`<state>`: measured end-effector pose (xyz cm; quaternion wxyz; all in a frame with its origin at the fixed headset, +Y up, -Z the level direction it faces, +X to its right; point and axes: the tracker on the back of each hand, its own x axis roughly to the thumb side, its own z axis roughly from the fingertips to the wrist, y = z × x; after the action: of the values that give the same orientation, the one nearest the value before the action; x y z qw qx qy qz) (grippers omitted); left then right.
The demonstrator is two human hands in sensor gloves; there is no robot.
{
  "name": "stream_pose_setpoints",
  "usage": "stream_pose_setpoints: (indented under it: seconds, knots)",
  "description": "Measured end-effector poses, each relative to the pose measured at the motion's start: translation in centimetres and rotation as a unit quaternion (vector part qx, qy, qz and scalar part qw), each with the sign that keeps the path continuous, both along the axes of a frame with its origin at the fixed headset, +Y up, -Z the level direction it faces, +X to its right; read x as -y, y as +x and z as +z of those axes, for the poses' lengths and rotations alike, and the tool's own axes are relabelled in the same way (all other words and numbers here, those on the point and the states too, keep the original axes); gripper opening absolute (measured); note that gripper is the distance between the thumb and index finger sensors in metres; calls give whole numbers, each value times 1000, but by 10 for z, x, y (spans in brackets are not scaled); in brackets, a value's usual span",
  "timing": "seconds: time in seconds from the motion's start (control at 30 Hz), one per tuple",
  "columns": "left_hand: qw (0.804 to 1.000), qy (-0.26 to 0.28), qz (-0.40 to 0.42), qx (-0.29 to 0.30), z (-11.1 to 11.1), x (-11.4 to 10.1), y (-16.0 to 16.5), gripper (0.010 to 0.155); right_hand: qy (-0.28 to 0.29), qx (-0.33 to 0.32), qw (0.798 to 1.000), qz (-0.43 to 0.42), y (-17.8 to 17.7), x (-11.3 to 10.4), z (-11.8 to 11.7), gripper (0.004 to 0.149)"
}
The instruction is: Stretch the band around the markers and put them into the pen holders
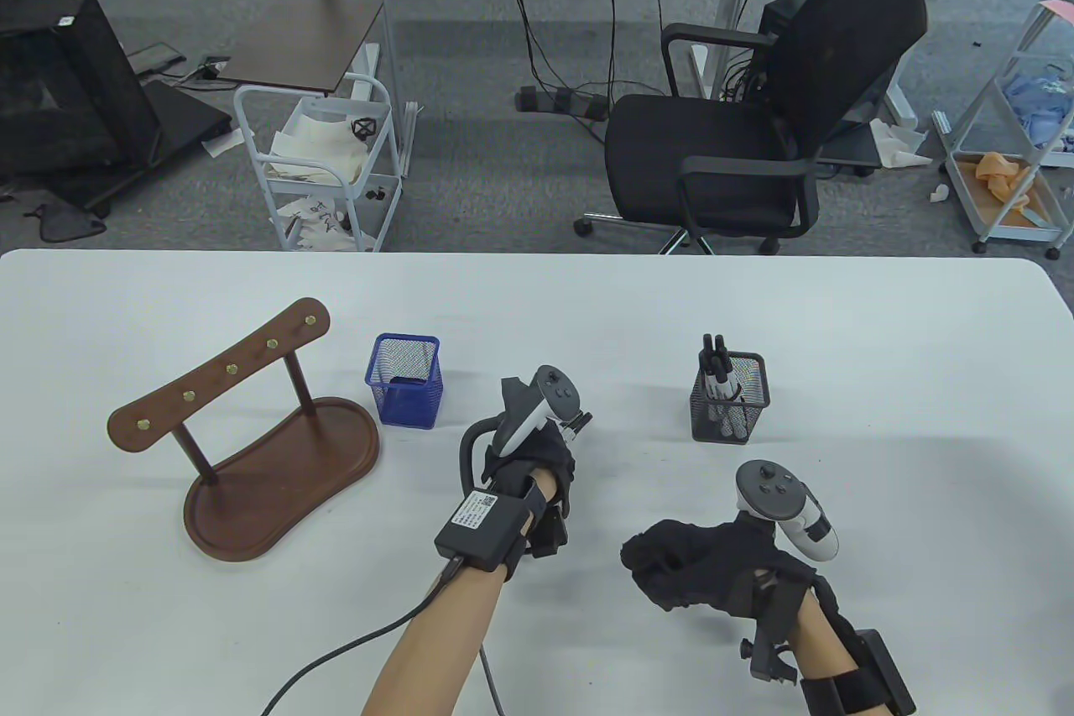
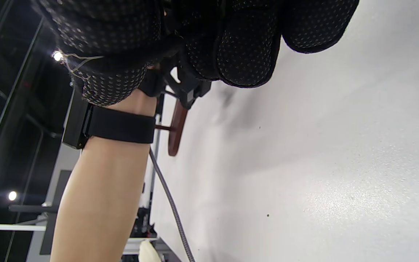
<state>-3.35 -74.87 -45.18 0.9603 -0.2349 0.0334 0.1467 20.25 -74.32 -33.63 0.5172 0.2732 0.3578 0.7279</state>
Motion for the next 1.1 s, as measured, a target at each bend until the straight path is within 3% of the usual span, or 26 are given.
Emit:
stream_pose_setpoints:
  seconds: [0.27,0.57,0.83,1.1]
  knots:
    - [999,-25,36,32,12,-1,-14,52,-2,-1,1000,1,0,0,0,54]
    - [995,-22,61,79,43,-25,-32,52,-2,-1,1000,6,-2,1,0,54]
    - [985,28,77,150,83,-53,-39,50,2,7,1000,15,-3,3,0,54]
    - [978,118,19,172,111,-66,-48,47,28,41,998,24,-9,4,-1,57]
